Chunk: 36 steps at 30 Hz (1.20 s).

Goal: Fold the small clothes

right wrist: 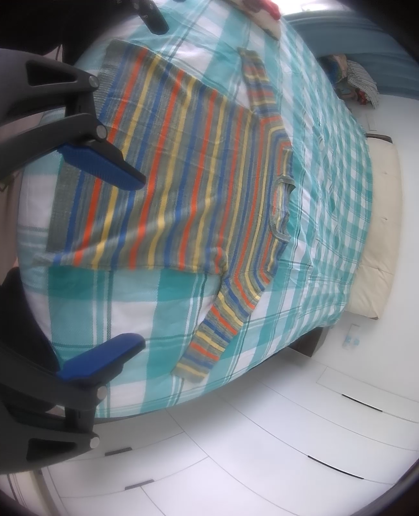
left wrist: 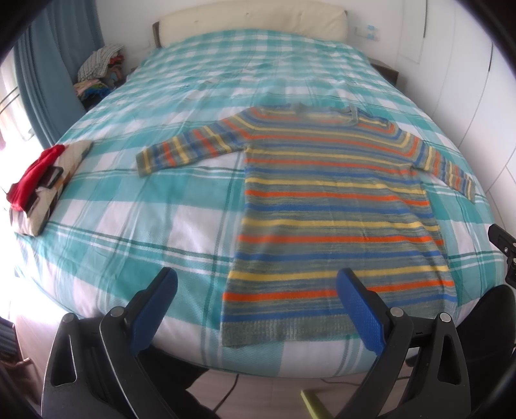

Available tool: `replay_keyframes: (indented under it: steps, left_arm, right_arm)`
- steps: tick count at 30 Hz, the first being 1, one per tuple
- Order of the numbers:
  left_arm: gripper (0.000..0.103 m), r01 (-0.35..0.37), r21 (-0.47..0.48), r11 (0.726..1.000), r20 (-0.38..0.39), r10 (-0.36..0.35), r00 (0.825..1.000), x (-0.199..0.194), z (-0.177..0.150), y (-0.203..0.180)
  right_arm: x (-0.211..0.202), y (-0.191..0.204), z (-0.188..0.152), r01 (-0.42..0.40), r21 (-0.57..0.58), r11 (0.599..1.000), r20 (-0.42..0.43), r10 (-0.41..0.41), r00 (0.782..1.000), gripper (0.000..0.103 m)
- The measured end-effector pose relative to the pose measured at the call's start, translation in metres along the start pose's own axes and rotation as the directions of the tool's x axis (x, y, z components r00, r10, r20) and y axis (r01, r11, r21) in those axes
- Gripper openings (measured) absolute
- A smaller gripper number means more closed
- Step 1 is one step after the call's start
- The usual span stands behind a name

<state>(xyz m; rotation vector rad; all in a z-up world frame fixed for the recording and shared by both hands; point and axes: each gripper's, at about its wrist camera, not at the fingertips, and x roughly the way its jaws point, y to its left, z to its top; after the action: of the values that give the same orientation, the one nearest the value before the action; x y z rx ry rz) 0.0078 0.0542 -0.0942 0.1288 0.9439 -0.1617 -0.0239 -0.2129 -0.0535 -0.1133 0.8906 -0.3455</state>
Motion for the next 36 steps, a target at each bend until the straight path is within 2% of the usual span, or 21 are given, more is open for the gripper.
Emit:
replay_keyframes:
  steps: [8,11,13,14,15,16,19,20,21,22,23,24,26,28,30,33,36]
  left_arm:
    - [0.101,0.009,0.003,1.0,-0.019,-0.009,1.0,0.008,-0.004,0.004]
    - [0.1,0.0,0.019,1.0,-0.015,0.0,1.0,0.011,0.0,0.006]
    - [0.101,0.0,0.048,0.999,0.02,-0.001,1.0,0.004,0.006,0.006]
    - [0.101,-0.008,0.059,0.998,0.045,0.006,0.999,-0.002,0.009,0.006]
    - [0.101,-0.023,0.067,0.997,0.069,0.019,0.997,-0.007,0.013,0.006]
    - [0.101,-0.042,0.077,0.996,0.097,0.035,0.995,-0.012,0.016,0.006]
    - [0.101,-0.134,0.093,0.987,0.179,0.116,0.977,-0.024,0.024,0.002]
    - [0.101,-0.176,0.098,0.98,0.2,0.153,0.968,-0.026,0.025,-0.001]
    - [0.101,-0.217,0.11,0.97,0.218,0.189,0.957,-0.026,0.027,-0.005]
    - [0.101,-0.251,0.127,0.96,0.231,0.217,0.948,-0.024,0.03,-0.01]
    - [0.101,-0.276,0.143,0.951,0.233,0.238,0.943,-0.021,0.031,-0.014]
    - [0.101,-0.283,0.153,0.947,0.223,0.246,0.943,-0.017,0.033,-0.018]
    - [0.101,-0.243,0.148,0.959,0.174,0.217,0.961,-0.009,0.037,-0.022]
    - [0.101,-0.168,0.119,0.979,0.112,0.155,0.982,-0.001,0.04,-0.025]
    - [0.101,-0.099,0.094,0.991,0.059,0.094,0.994,0.005,0.04,-0.028]
    - [0.101,-0.054,0.076,0.996,0.015,0.053,0.998,0.01,0.041,-0.032]
    - [0.101,-0.054,0.071,0.996,0.007,0.054,0.999,0.012,0.04,-0.034]
  right_arm:
    - [0.006,-0.003,0.0,-0.012,0.006,1.0,-0.008,0.012,1.0,0.09]
    - [0.02,-0.019,0.002,-0.151,0.072,0.986,-0.009,0.152,0.988,0.09]
    - [0.041,-0.044,0.007,-0.292,0.147,0.945,-0.023,0.299,0.954,0.09]
    - [0.052,-0.06,0.012,-0.345,0.189,0.919,-0.012,0.353,0.935,0.09]
    - [0.063,-0.083,0.017,-0.371,0.23,0.899,0.014,0.379,0.925,0.09]
    - [0.072,-0.107,0.023,-0.372,0.266,0.889,0.045,0.374,0.926,0.09]
    - [0.105,-0.188,0.045,-0.318,0.376,0.871,0.115,0.296,0.948,0.09]
    - [0.12,-0.214,0.049,-0.268,0.419,0.868,0.105,0.247,0.963,0.09]
    - [0.132,-0.235,0.052,-0.167,0.445,0.88,0.066,0.154,0.986,0.09]
    - [0.138,-0.248,0.054,-0.076,0.44,0.895,0.029,0.07,0.997,0.09]
    - [0.142,-0.255,0.057,-0.031,0.423,0.906,0.014,0.028,1.0,0.09]
    - [0.143,-0.259,0.056,-0.033,0.413,0.91,0.016,0.029,0.999,0.09]
    - [0.143,-0.259,0.052,-0.073,0.405,0.911,0.017,0.072,0.997,0.09]
    - [0.146,-0.251,0.044,-0.087,0.39,0.917,-0.01,0.099,0.995,0.09]
    - [0.149,-0.238,0.033,-0.101,0.385,0.917,-0.039,0.125,0.991,0.09]
    - [0.152,-0.224,0.02,-0.119,0.394,0.911,-0.068,0.158,0.985,0.09]
    - [0.15,-0.208,0.013,-0.136,0.386,0.913,-0.078,0.179,0.981,0.09]
